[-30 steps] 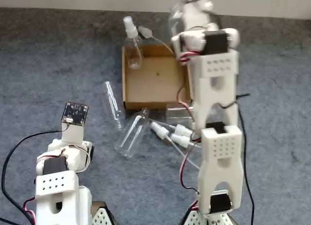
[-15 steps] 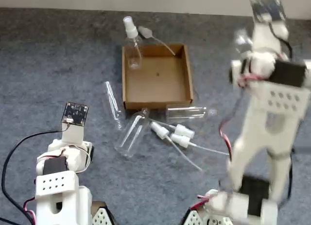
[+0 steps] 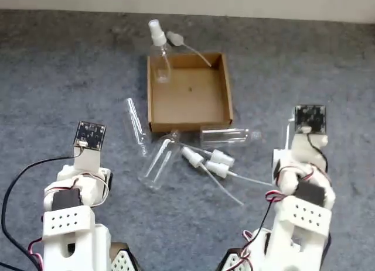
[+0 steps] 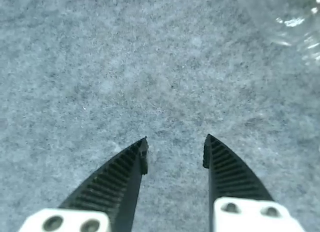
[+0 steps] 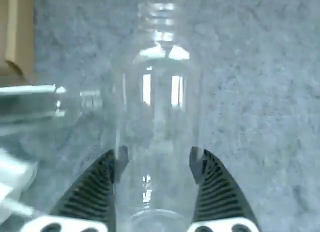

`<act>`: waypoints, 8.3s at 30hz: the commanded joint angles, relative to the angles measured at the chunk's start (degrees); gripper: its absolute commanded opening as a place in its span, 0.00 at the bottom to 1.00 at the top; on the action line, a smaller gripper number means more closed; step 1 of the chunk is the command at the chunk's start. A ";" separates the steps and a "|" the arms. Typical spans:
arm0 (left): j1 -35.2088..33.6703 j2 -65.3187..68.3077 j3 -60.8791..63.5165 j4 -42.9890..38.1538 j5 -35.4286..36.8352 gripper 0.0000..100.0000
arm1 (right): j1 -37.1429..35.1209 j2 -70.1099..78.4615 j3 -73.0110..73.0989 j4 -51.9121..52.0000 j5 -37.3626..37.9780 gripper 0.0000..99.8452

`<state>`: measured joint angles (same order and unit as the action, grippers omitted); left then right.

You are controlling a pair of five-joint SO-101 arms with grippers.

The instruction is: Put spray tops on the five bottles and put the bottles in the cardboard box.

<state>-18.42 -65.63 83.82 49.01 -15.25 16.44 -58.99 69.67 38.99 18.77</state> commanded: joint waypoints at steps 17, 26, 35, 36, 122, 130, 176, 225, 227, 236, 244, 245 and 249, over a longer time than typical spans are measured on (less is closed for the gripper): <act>6.29 -0.92 4.44 -8.53 0.09 0.17 | -3.56 -0.75 22.02 -31.34 0.18 0.01; 11.12 -1.19 4.70 -13.01 0.09 0.17 | -3.47 -0.75 25.36 -31.34 0.18 0.01; 11.47 -21.23 8.22 -9.32 5.19 0.17 | -3.74 -0.84 25.71 -31.08 -4.04 0.01; 11.56 -24.75 9.27 -8.09 6.15 0.17 | -3.82 -0.84 25.71 -30.99 -6.33 0.01; 11.82 -36.79 13.41 24.53 6.33 0.17 | -8.66 -29.05 34.33 8.66 -9.49 0.01; 11.82 -36.79 13.41 24.53 6.33 0.17 | -8.66 -29.05 34.33 8.66 -9.49 0.01; 11.82 -36.79 13.41 24.53 6.33 0.17 | -8.66 -29.05 34.33 8.66 -9.49 0.01; 11.82 -36.79 13.41 24.53 6.33 0.17 | -8.66 -29.05 34.33 8.66 -9.49 0.01; 11.82 -36.79 13.41 24.53 6.33 0.17 | -8.66 -29.05 34.33 8.66 -9.49 0.01; 11.82 -36.79 13.41 24.53 6.33 0.17 | -8.66 -29.05 34.33 8.66 -9.49 0.01; 11.82 -36.79 13.41 24.53 6.33 0.17 | -8.66 -29.05 34.33 8.66 -9.49 0.01; 11.82 -36.79 13.41 24.53 6.33 0.17 | -8.66 -29.05 34.33 8.66 -9.49 0.01; 11.82 -36.79 13.41 24.53 6.33 0.17 | -8.66 -29.05 34.33 8.66 -9.49 0.01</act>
<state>-7.69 -102.99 96.04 73.36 -9.45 7.38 -87.47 95.78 47.43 9.45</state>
